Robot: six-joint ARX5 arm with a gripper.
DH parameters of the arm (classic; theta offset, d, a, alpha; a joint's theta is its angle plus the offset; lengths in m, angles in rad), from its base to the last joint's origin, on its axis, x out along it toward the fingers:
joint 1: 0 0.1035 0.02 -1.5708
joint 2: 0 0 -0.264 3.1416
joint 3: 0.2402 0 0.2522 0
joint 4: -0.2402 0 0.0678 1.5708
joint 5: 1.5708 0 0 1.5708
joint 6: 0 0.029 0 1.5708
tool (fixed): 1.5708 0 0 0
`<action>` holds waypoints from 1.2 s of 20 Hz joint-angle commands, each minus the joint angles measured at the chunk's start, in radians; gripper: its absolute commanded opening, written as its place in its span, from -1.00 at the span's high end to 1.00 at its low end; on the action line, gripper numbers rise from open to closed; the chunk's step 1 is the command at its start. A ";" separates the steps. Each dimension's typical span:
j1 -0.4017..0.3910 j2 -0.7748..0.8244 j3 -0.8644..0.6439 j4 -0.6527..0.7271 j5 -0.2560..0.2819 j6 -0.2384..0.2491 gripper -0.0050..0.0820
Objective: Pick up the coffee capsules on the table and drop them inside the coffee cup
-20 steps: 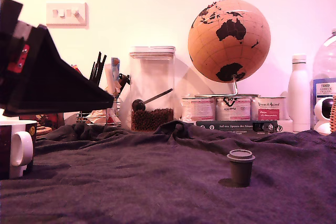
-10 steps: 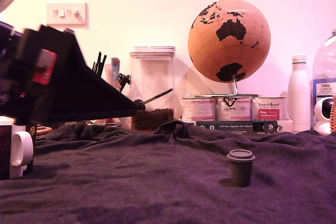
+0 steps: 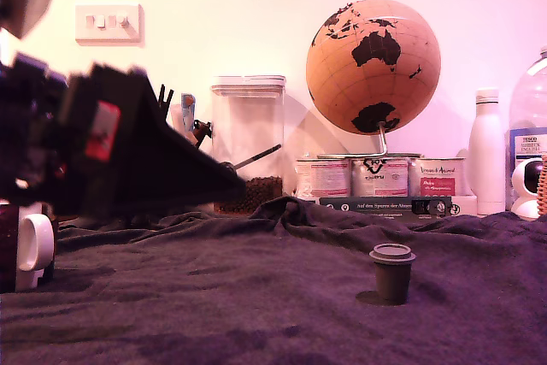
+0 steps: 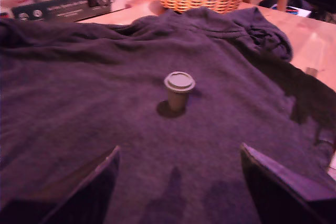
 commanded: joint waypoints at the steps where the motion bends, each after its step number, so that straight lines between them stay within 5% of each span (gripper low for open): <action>1: -0.003 0.037 0.012 0.011 0.016 0.008 -0.63; 13: -0.005 0.225 0.195 -0.015 0.080 -0.004 -0.63; 24: -0.004 0.362 0.399 -0.219 0.083 -0.011 -0.63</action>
